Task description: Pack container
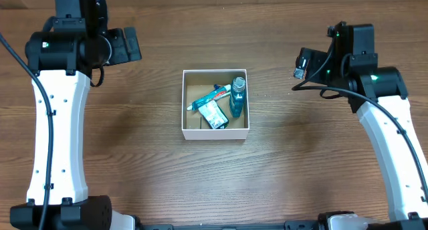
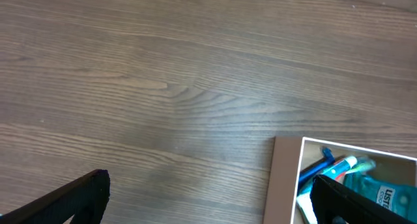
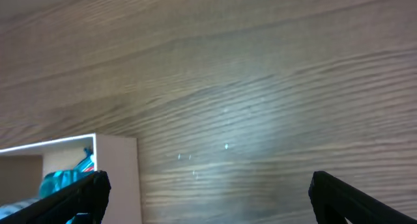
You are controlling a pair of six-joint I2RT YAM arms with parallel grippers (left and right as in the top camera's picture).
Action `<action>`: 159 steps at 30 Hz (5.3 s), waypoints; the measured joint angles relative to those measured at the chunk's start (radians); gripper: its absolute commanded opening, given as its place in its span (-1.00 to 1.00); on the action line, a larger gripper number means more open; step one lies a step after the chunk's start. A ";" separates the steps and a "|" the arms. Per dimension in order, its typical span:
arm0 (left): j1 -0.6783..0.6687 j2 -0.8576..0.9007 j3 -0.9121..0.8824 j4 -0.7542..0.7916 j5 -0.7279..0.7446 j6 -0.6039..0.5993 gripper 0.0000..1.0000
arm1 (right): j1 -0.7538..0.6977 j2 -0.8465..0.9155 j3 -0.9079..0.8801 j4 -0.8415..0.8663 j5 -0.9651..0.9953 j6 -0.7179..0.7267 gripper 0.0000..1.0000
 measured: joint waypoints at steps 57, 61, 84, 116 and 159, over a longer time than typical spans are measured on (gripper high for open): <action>-0.087 -1.213 -1.149 0.122 -0.061 -0.026 1.00 | 0.026 -1.311 -1.236 0.950 -0.031 -0.199 1.00; -0.087 -1.213 -1.149 0.122 -0.061 -0.026 1.00 | 0.026 -1.361 -1.325 1.062 -0.032 -0.260 1.00; -0.087 -1.213 -1.149 0.122 -0.061 -0.026 1.00 | 0.020 -1.447 -1.379 0.821 -0.093 -0.298 1.00; -0.076 -1.641 -1.881 1.151 -0.035 0.293 1.00 | 0.020 -1.447 -1.379 0.822 -0.093 -0.298 1.00; -0.061 -1.643 -1.883 1.129 0.016 0.293 1.00 | 0.020 -1.447 -1.379 0.821 -0.093 -0.298 1.00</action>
